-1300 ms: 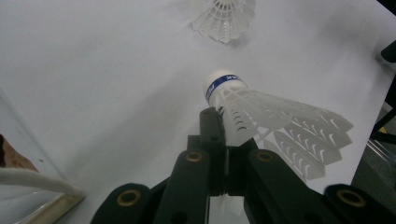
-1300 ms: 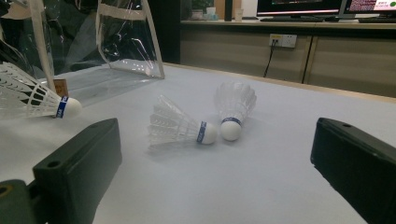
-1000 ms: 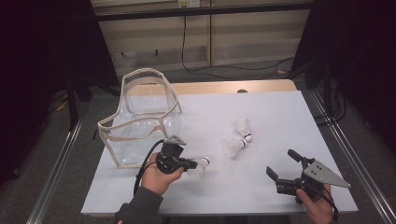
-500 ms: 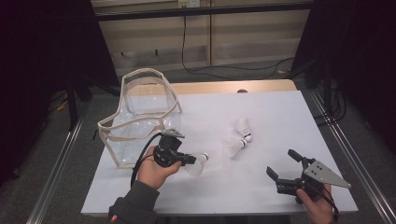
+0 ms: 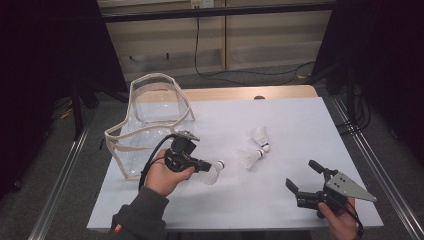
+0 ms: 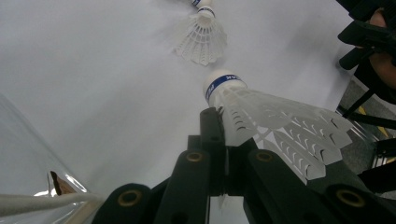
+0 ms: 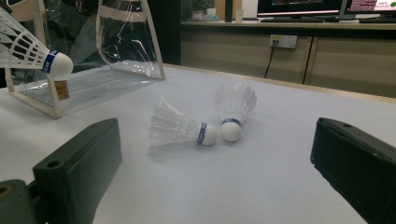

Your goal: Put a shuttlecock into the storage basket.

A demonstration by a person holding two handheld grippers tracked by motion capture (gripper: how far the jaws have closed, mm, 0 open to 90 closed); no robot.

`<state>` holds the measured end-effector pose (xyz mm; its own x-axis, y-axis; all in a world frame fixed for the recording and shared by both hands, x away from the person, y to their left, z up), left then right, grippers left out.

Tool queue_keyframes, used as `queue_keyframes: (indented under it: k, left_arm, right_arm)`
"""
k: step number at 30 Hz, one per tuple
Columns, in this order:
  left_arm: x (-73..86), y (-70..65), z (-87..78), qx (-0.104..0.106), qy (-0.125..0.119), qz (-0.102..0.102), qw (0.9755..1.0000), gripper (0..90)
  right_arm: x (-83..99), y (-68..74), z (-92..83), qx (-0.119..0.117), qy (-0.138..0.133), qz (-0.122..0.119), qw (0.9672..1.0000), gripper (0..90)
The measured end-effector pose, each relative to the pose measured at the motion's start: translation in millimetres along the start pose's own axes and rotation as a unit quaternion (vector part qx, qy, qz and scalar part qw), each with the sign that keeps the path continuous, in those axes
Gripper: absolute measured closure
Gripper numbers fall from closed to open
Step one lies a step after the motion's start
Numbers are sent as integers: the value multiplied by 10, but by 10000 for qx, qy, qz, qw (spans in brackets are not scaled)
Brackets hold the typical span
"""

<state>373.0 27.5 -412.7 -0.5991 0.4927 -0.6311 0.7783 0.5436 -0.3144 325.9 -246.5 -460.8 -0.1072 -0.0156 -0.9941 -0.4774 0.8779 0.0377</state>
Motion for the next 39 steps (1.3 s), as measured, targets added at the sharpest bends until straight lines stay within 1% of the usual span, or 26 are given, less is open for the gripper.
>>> queue_keyframes:
  k: [3, 5, 11, 12, 15, 16, 17, 18, 19, 21, 23, 26, 29, 31, 32, 39]
  left_arm:
    - [-32, 6, -30, 7, 2, 2, 10000, 899]
    - [-55, 12, -46, -9, -26, -48, 10000, 899]
    - [-91, 16, -87, -32, 37, -77, 10000, 898]
    - [-94, 22, -100, -35, 84, -20, 10000, 898]
    - [-132, 10, -122, -27, 76, -53, 10000, 898]
    - [-137, 14, -132, -30, 111, -27, 9999, 898]
    - [-151, 8, -133, -32, 80, -77, 9999, 898]
    - [-155, 15, -144, -32, 120, -26, 9999, 898]
    - [-164, 15, -151, -28, 130, -18, 9999, 899]
    - [-193, 12, -166, -42, 92, -64, 9999, 899]
    - [-213, 6, -186, 5, 108, -53, 9999, 899]
    - [-243, 4, -207, -3, 120, -53, 9999, 899]
    - [-272, -9, -226, 35, 120, -84, 9999, 898]
    - [-290, -8, -237, 11, 124, -101, 9999, 898]
    - [-296, -5, -246, 19, 143, -80, 9999, 898]
    - [-352, -5, -292, 67, 145, -141, 9998, 898]
  right_arm:
    - [0, -3, -1, 2, -2, 4, 10000, 19]
    - [2, -3, 0, 0, 4, -2, 10000, 19]
    - [-1, 3, 3, -10, -5, -6, 10000, 19]
    - [-2, 3, 2, -10, -6, -5, 10000, 19]
    - [-1, 4, 3, -13, -4, -7, 10000, 19]
    - [0, 5, 3, -13, -1, -8, 10000, 19]
    - [1, 6, 2, -18, 7, -10, 10000, 19]
    - [-1, 5, 3, -12, -3, -11, 10000, 19]
    - [-2, 5, 2, -13, -5, -18, 10000, 19]
    - [-3, 5, -1, -13, -3, -20, 10000, 19]
    - [-3, 5, -1, -13, -3, -20, 10000, 19]
    - [-2, 4, -1, -12, -2, -21, 10000, 19]
    - [-3, 3, -3, -5, -3, -23, 10000, 18]
    - [-6, 6, -4, -9, -11, -9, 10000, 19]
    - [-7, 7, -5, -8, -10, -6, 10000, 19]
    - [-6, 8, -5, -6, -7, -22, 10000, 19]
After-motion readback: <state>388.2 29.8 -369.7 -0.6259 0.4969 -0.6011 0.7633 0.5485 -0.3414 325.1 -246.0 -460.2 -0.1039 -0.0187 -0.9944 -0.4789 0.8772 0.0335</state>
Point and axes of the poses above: each handheld gripper's, and its own axes: z roughly forward along the jaws, x roughly out of its underside, y roughly to its left, the point moved 10 cm from there along z, roughly forward along the jaws, and after that the axes turned 3 degrees about -y, right-handed, at the moved point
